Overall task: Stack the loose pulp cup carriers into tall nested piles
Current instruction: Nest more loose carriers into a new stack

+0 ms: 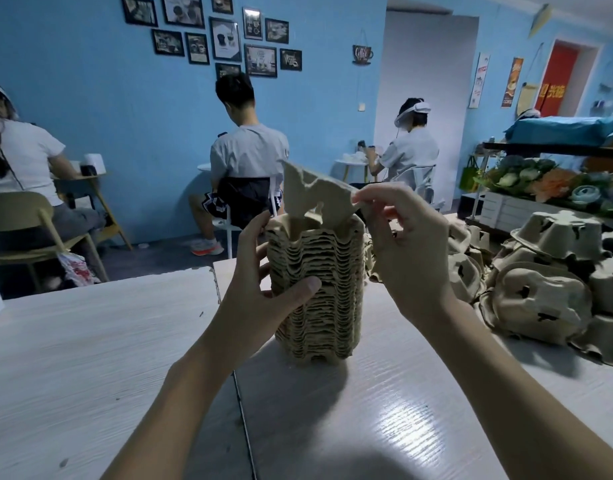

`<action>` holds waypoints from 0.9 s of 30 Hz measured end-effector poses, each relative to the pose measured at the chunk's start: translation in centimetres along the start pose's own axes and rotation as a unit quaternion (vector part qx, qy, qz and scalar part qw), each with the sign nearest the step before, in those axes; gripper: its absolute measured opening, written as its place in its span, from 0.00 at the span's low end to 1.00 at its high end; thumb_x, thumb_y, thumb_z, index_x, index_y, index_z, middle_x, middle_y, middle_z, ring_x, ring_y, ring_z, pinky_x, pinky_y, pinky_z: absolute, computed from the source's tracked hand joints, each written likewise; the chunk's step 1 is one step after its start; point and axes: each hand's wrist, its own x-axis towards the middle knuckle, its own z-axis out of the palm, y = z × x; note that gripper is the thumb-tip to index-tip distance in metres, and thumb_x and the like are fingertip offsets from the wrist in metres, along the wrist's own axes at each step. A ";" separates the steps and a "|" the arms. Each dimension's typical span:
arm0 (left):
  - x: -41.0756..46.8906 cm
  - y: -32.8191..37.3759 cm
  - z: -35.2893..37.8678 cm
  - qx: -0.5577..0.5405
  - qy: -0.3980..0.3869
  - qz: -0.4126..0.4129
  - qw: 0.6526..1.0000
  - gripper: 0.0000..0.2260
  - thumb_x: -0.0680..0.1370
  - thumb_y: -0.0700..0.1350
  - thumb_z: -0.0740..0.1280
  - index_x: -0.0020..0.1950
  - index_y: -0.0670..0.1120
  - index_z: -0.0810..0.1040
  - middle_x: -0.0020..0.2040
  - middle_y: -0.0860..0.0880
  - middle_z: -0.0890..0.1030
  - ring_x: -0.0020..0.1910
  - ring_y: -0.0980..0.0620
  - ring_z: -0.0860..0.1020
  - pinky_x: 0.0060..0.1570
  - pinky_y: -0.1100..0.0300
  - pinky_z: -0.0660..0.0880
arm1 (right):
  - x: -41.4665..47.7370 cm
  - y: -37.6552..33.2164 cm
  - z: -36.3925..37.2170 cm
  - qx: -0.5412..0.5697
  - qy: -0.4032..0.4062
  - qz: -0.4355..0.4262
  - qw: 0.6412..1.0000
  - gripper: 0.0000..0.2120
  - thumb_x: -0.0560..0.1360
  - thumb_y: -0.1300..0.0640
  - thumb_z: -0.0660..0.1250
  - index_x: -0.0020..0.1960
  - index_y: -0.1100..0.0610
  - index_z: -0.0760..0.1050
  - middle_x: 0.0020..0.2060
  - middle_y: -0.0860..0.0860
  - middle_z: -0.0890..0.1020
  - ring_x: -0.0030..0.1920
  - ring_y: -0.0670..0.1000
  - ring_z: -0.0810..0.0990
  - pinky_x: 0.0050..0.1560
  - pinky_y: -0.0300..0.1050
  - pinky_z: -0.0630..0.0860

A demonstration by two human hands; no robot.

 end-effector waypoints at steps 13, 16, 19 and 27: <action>-0.1 0.2 -0.2 -0.006 0.007 0.011 1.000 0.40 0.68 0.48 0.76 0.73 0.68 0.59 0.62 0.51 0.79 0.56 0.60 0.80 0.47 0.68 0.77 | -4.5 -1.4 0.5 0.167 -0.205 0.285 0.921 0.32 0.76 0.36 0.61 0.76 0.35 0.54 0.66 0.31 0.69 0.68 0.33 0.67 0.67 0.39 0.67; -0.1 0.1 -1.0 0.001 0.026 0.014 1.000 0.36 0.68 0.49 0.76 0.70 0.69 0.64 0.62 0.51 0.79 0.57 0.56 0.80 0.48 0.66 0.77 | -4.3 -1.4 1.9 0.221 -0.189 0.290 0.912 0.29 0.78 0.46 0.65 0.76 0.40 0.57 0.61 0.33 0.75 0.64 0.36 0.74 0.64 0.37 0.72; 0.1 0.0 -2.1 0.023 0.049 0.023 0.998 0.36 0.68 0.48 0.77 0.69 0.70 0.65 0.63 0.50 0.78 0.60 0.53 0.78 0.51 0.67 0.75 | -4.4 -1.2 3.5 0.251 -0.189 0.301 0.900 0.27 0.79 0.48 0.65 0.73 0.38 0.58 0.61 0.36 0.75 0.63 0.37 0.76 0.61 0.36 0.74; 0.2 -0.2 -3.2 0.023 0.061 0.005 0.998 0.35 0.67 0.47 0.76 0.69 0.67 0.65 0.63 0.49 0.78 0.55 0.59 0.80 0.47 0.69 0.76 | -5.4 1.6 4.8 0.257 -0.166 0.354 0.884 0.23 0.79 0.39 0.54 0.69 0.49 0.69 0.65 0.49 0.77 0.65 0.50 0.76 0.64 0.48 0.74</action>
